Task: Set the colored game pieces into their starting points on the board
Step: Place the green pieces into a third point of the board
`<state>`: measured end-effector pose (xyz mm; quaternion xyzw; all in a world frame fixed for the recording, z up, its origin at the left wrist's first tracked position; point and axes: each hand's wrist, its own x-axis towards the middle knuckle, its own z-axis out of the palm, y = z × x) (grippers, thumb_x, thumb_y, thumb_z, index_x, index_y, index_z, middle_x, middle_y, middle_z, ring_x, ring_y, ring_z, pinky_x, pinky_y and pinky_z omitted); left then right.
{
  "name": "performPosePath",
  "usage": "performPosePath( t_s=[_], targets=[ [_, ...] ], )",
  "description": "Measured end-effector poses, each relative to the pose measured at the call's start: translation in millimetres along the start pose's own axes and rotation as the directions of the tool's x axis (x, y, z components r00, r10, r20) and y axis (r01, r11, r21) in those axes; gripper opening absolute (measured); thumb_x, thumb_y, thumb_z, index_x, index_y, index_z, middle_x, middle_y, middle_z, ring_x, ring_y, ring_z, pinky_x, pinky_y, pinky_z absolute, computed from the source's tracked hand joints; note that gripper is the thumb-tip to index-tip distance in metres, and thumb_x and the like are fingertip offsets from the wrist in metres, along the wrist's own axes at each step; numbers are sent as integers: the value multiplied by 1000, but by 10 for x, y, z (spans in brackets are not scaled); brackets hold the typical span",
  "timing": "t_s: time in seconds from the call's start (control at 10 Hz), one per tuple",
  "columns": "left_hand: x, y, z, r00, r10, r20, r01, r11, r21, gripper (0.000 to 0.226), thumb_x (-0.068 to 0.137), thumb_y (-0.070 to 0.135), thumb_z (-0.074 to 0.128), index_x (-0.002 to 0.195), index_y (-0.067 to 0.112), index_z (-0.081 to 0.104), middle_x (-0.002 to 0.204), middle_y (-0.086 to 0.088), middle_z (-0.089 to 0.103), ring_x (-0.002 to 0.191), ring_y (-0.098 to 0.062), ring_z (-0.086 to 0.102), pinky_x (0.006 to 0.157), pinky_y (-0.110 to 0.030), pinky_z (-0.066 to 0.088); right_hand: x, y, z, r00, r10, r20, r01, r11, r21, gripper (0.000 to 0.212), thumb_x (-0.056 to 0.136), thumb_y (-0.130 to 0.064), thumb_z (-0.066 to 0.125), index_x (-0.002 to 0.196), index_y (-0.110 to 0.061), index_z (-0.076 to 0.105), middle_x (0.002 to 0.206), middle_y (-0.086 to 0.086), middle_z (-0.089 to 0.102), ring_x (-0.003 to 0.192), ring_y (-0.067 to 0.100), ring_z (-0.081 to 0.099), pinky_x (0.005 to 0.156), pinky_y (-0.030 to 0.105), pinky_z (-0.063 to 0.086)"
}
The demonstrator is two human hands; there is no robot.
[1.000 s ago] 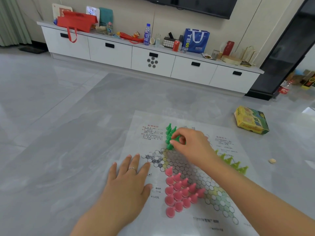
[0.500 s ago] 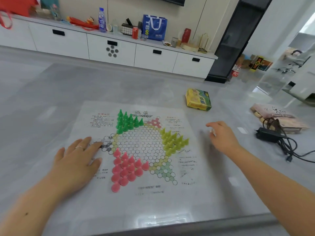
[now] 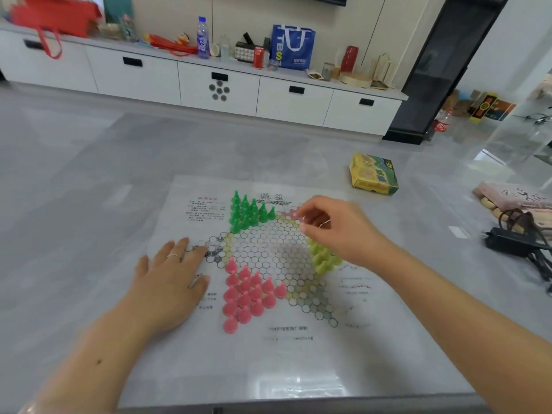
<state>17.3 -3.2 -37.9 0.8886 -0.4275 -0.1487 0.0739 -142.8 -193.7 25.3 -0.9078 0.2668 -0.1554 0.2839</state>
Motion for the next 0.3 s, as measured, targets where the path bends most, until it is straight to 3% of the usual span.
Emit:
performPosePath(
  t_s=[0.1, 0.2, 0.3],
  targets=[
    [-31, -3, -17, 1000, 9, 9, -9, 1000, -8, 56, 96, 41, 27, 146, 32, 4, 157, 0, -6, 144, -18, -8, 116, -41, -2, 72, -157, 361, 981, -96, 169, 131, 969, -208, 19, 88, -9, 56, 105, -16, 61, 94, -4, 62, 84, 8, 58, 79, 18, 49],
    [-47, -18, -14, 999, 13, 40, -13, 1000, -12, 56, 96, 40, 28, 146, 33, 4, 157, 0, -5, 144, -18, -6, 116, -41, -1, 143, -83, 607, 983, -59, 175, 106, 957, -271, 17, 89, -12, 53, 105, -16, 60, 99, -2, 60, 85, 8, 55, 84, 22, 49],
    [-87, -27, -84, 999, 45, -27, -46, 996, -70, 52, 96, 39, 30, 145, 34, 13, 157, 2, 2, 144, -17, 2, 117, -41, 5, 154, -100, 595, 983, -33, 183, 83, 957, -277, 19, 89, -16, 55, 108, -18, 59, 105, -2, 59, 86, 7, 53, 87, 23, 49]
  ],
)
